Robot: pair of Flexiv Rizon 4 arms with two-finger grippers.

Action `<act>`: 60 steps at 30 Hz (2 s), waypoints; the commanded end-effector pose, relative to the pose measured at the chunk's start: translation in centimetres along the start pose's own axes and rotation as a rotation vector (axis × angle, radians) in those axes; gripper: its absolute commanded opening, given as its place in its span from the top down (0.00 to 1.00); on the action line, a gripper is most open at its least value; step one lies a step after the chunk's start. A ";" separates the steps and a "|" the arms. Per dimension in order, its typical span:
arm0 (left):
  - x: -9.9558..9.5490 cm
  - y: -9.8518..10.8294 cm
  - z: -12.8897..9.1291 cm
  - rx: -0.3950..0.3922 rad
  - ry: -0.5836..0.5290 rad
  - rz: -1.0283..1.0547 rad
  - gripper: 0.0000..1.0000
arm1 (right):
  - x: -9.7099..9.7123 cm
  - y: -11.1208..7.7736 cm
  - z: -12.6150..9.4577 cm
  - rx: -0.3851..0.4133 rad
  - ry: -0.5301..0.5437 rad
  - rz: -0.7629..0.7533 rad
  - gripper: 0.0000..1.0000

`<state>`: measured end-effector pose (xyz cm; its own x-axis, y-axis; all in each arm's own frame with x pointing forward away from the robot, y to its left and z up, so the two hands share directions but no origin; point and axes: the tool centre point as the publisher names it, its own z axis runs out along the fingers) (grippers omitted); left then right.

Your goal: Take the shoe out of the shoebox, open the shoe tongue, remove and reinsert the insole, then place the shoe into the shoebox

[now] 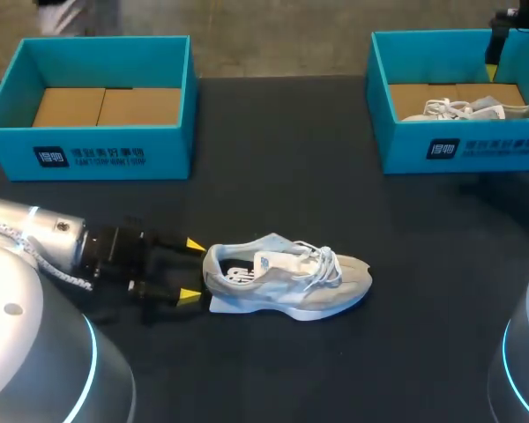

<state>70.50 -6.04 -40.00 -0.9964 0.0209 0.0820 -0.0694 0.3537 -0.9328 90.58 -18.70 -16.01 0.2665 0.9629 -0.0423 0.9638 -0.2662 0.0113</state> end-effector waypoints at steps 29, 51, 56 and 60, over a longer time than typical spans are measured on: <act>0.1 -0.1 4.1 0.008 0.018 -0.004 0.00 | 0.0 -0.1 0.0 -0.001 0.000 0.001 0.00; -0.3 -0.5 6.4 0.057 0.050 -0.007 0.00 | 0.0 -0.1 0.0 -0.001 0.000 0.001 0.00; -0.3 -0.6 6.8 0.063 0.056 -0.008 0.00 | 0.0 -0.1 0.0 -0.001 0.000 0.001 0.00; -0.3 -0.4 7.0 0.068 0.061 -0.010 0.00 | 0.0 -0.1 0.0 -0.001 0.000 0.001 0.00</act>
<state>70.29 -12.45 -41.72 -0.9913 0.0733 0.1096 -0.0837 0.2923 -0.9527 90.58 -18.70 -16.01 0.2665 0.9629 -0.0423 0.9638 -0.2662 0.0113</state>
